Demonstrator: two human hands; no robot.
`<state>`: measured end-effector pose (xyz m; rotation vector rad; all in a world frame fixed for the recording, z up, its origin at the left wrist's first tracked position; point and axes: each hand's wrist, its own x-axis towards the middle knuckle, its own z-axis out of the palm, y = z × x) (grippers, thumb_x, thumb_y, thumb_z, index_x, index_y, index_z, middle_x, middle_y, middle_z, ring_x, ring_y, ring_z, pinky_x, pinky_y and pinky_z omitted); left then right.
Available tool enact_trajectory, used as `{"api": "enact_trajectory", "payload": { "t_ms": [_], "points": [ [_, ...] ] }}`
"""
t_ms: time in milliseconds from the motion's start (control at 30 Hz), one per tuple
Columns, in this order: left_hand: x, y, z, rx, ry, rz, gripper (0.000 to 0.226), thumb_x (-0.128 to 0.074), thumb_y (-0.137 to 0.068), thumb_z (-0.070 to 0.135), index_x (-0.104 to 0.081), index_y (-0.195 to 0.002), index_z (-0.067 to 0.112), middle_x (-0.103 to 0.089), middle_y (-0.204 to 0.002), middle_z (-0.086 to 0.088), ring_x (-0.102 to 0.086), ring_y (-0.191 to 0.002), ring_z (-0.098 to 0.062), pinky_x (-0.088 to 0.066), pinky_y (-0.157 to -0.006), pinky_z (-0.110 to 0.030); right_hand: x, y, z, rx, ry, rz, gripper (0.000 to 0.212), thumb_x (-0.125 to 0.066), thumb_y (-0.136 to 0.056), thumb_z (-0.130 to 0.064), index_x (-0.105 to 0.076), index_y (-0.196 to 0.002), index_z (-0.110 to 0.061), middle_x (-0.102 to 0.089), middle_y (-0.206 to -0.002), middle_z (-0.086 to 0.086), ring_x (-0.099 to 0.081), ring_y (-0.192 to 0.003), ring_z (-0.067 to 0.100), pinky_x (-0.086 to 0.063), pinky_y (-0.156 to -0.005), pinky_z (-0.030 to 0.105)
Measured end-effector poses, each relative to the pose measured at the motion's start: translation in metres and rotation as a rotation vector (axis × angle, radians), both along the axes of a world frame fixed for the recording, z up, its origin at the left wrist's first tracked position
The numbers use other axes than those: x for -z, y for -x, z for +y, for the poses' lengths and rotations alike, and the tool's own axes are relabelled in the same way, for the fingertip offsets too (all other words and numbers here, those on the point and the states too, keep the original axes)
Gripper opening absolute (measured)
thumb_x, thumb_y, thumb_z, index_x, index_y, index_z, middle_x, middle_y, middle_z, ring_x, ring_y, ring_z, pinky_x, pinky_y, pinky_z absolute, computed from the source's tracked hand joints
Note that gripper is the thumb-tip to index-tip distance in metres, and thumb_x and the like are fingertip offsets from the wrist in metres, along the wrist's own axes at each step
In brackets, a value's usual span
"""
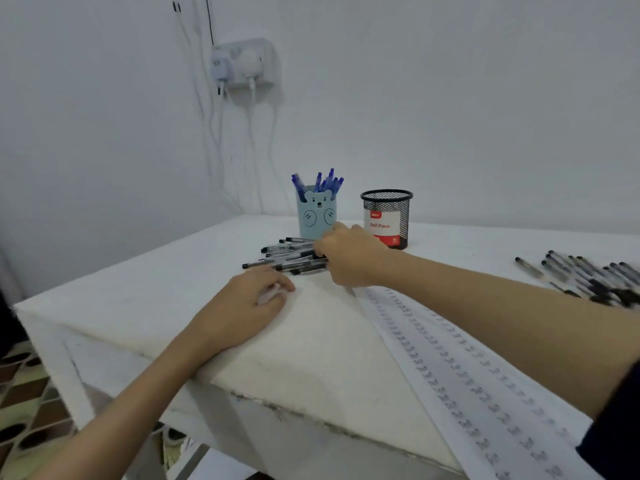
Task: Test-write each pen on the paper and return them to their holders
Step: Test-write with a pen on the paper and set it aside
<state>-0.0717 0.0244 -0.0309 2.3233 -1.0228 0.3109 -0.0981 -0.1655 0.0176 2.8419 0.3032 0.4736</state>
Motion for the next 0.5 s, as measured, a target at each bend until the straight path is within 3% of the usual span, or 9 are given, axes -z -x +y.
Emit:
{"api": "enact_trajectory", "payload": {
  "t_ms": [167, 333, 400, 500],
  "points": [
    [-0.001, 0.001, 0.002, -0.011, -0.023, -0.019, 0.035, -0.042, -0.078, 0.034, -0.065, -0.102, 0.024, -0.058, -0.105, 0.014, -0.052, -0.101, -0.003, -0.034, -0.085, -0.008, 0.012, -0.012, 0.001, -0.03, -0.005, -0.086, 0.031, -0.05, -0.091, -0.011, -0.046, -0.122, -0.012, -0.054, -0.12, 0.007, -0.043, -0.112, 0.024, -0.035, -0.085, 0.032],
    [-0.002, 0.002, 0.001, -0.003, -0.013, -0.024, 0.036, -0.042, -0.078, 0.033, -0.066, -0.102, 0.021, -0.059, -0.104, 0.01, -0.053, -0.099, -0.005, -0.037, -0.088, -0.017, 0.016, -0.015, 0.0, -0.06, 0.019, -0.081, 0.033, -0.052, -0.091, -0.009, -0.045, -0.123, -0.013, -0.053, -0.122, 0.005, -0.042, -0.112, 0.022, -0.034, -0.085, 0.03],
    [-0.002, 0.002, 0.002, -0.002, -0.019, -0.019, 0.036, -0.042, -0.078, 0.034, -0.066, -0.103, 0.022, -0.059, -0.104, 0.011, -0.053, -0.099, -0.004, -0.037, -0.087, -0.016, 0.012, -0.009, -0.001, -0.061, -0.02, -0.08, 0.03, -0.051, -0.089, -0.004, -0.044, -0.118, -0.012, -0.054, -0.113, 0.007, -0.042, -0.102, 0.021, -0.029, -0.079, 0.028],
    [-0.002, 0.003, 0.003, -0.001, -0.023, -0.012, 0.036, -0.042, -0.079, 0.034, -0.066, -0.103, 0.022, -0.058, -0.103, 0.012, -0.053, -0.1, -0.005, -0.037, -0.087, -0.017, -0.003, 0.007, -0.007, -0.015, -0.169, -0.061, 0.021, -0.047, -0.088, 0.0, -0.036, -0.099, -0.014, -0.044, -0.085, 0.005, -0.038, -0.08, 0.023, -0.028, -0.062, 0.028]
  ]
}}
